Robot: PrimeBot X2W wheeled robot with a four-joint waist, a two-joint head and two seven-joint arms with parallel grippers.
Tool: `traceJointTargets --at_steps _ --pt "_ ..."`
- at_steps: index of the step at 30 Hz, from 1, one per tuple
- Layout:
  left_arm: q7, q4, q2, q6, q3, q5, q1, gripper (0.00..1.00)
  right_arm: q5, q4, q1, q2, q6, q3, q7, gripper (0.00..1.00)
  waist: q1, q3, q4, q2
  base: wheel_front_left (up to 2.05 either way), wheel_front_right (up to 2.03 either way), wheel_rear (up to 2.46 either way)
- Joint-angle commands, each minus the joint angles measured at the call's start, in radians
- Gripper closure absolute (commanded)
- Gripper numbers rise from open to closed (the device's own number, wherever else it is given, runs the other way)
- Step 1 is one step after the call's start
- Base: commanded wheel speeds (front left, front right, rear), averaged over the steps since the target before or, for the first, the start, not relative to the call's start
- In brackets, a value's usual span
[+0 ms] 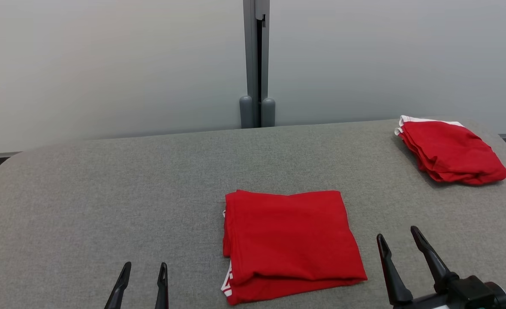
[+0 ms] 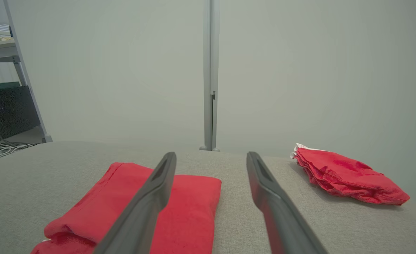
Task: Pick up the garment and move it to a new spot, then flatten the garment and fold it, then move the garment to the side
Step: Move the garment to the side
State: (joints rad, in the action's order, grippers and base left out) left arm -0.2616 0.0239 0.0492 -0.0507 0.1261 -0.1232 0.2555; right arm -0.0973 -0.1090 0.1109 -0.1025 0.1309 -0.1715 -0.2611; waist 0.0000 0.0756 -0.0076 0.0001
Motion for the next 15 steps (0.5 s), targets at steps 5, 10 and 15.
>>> traceJointTargets --at_steps 5,10,15 --pt "-0.004 0.005 0.003 0.003 0.008 0.004 -0.031 0.00 -0.053 -0.025 -0.060 -0.004 -0.001 -0.013 -0.005 0.00 0.0000 -0.026 0.010 -0.0001 0.00 0.00 0.00" --pt "-0.004 0.015 0.003 0.013 0.030 0.011 -0.056 0.00 -0.183 -0.183 -0.152 -0.051 -0.001 -0.077 -0.005 0.00 0.0000 -0.055 0.026 -0.0001 0.00 0.00 0.00" --pt "-0.004 0.027 0.003 0.023 0.054 0.018 -0.077 0.00 -0.362 -0.372 -0.275 -0.160 -0.001 -0.212 0.044 0.00 0.0000 -0.081 0.050 -0.0001 0.00 0.00 0.00"
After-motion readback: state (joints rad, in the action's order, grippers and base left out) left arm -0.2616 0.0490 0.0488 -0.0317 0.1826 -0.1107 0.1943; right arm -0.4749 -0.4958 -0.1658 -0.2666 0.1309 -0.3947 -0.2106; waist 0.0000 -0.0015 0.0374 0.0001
